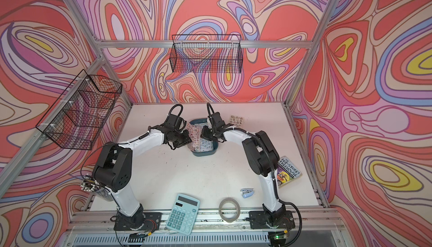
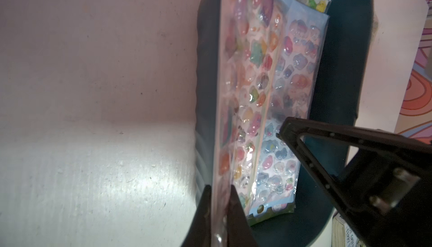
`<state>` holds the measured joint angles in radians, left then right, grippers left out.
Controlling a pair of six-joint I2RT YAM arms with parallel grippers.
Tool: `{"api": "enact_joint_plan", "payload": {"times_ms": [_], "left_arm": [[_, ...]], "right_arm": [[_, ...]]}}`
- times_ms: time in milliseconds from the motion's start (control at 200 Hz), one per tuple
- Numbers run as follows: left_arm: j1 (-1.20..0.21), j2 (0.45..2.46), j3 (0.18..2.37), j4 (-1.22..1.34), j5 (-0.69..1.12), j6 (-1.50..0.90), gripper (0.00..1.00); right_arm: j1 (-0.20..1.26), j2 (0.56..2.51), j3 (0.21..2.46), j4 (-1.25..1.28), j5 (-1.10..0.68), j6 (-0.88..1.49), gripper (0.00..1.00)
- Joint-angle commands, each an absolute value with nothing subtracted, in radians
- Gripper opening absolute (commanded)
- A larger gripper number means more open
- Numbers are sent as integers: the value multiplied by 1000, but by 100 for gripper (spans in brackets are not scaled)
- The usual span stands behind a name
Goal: Take the stickers out of the storage box
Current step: Pick up the sticker from the storage box.
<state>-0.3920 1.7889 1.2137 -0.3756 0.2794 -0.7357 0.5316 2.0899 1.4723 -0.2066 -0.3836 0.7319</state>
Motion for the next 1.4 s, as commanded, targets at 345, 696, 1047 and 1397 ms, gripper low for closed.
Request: {"api": "enact_joint_plan", "payload": {"times_ms": [345,696,1047,1397], "left_arm": [[-396,1695,1241,-428,260,-737,0],[-395,1596,1246,-464,216,-706,0],[-396,1619,1152,-382,245,-708,0],[-396,1731,1144,-284,317,-736,0]], "right_arm": [[530,1962,1429,-178,-347,722,19],[522,1888,1436,-185,-317,658,39],[522,1903,1401,-154,-347,695,40],[522,1907,1389,-153,-342,695,40]]}}
